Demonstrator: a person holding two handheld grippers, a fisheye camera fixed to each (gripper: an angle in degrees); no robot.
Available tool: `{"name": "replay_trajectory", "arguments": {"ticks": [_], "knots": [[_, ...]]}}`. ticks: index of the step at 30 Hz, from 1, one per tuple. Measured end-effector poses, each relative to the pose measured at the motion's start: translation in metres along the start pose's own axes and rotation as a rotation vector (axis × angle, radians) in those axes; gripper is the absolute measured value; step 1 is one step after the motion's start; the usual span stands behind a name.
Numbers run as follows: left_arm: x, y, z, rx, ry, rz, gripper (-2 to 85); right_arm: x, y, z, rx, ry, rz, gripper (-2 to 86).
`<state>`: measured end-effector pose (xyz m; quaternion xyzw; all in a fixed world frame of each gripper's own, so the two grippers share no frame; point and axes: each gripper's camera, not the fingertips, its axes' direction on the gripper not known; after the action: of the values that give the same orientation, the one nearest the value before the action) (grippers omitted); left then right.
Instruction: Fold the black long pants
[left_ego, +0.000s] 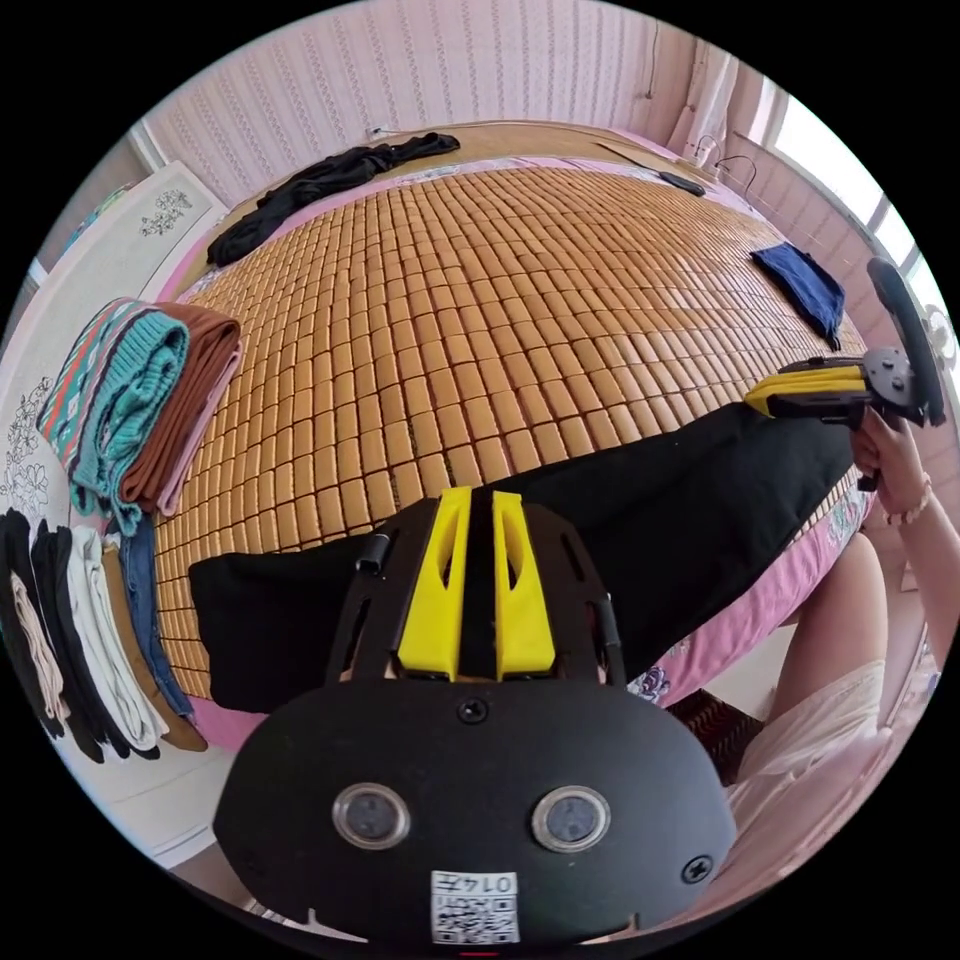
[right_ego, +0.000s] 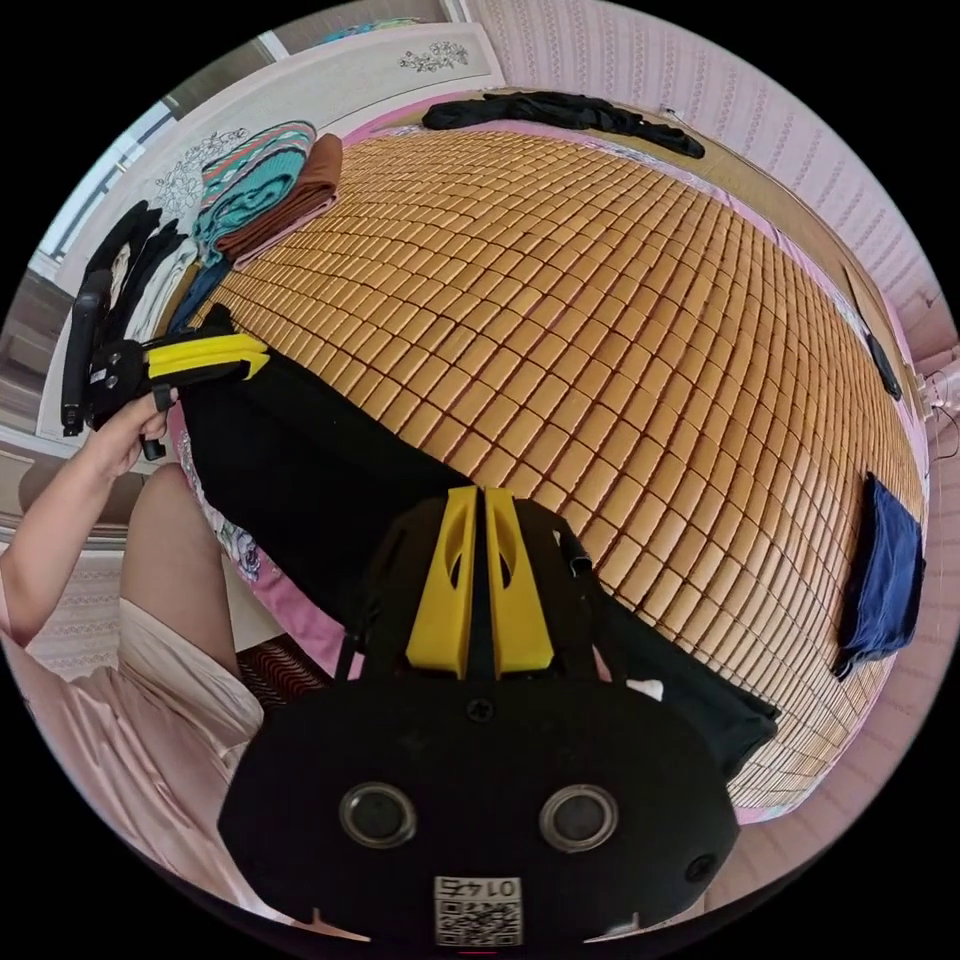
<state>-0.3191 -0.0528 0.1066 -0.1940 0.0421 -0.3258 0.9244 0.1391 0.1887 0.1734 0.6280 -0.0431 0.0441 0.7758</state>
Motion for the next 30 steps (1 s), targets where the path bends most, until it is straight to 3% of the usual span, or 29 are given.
{"name": "replay_trajectory", "arguments": {"ticks": [11, 14, 16, 19, 22, 30], "knots": [[0.082, 0.048, -0.043, 0.025, 0.184, 0.258, 7.5, 0.045, 0.121, -0.046, 0.17, -0.038, 0.352, 6.7], [0.106, 0.059, -0.03, -0.022, 0.181, 0.331, 7.9, 0.031, 0.135, -0.043, 0.149, -0.064, 0.292, 8.1], [0.12, 0.059, -0.013, -0.075, 0.154, 0.36, 6.7, 0.001, 0.126, -0.032, 0.097, -0.109, 0.136, 9.3], [0.121, 0.061, -0.001, -0.097, 0.105, 0.35, 2.4, -0.038, 0.112, -0.008, -0.025, -0.024, -0.025, 8.4], [0.115, 0.065, -0.015, -0.067, 0.12, 0.331, 0.1, -0.047, 0.111, -0.015, -0.016, 0.036, -0.037, 2.3], [0.104, 0.097, -0.058, -0.022, 0.139, 0.362, 0.2, -0.052, 0.136, -0.042, -0.009, -0.027, -0.055, 1.4]]}}
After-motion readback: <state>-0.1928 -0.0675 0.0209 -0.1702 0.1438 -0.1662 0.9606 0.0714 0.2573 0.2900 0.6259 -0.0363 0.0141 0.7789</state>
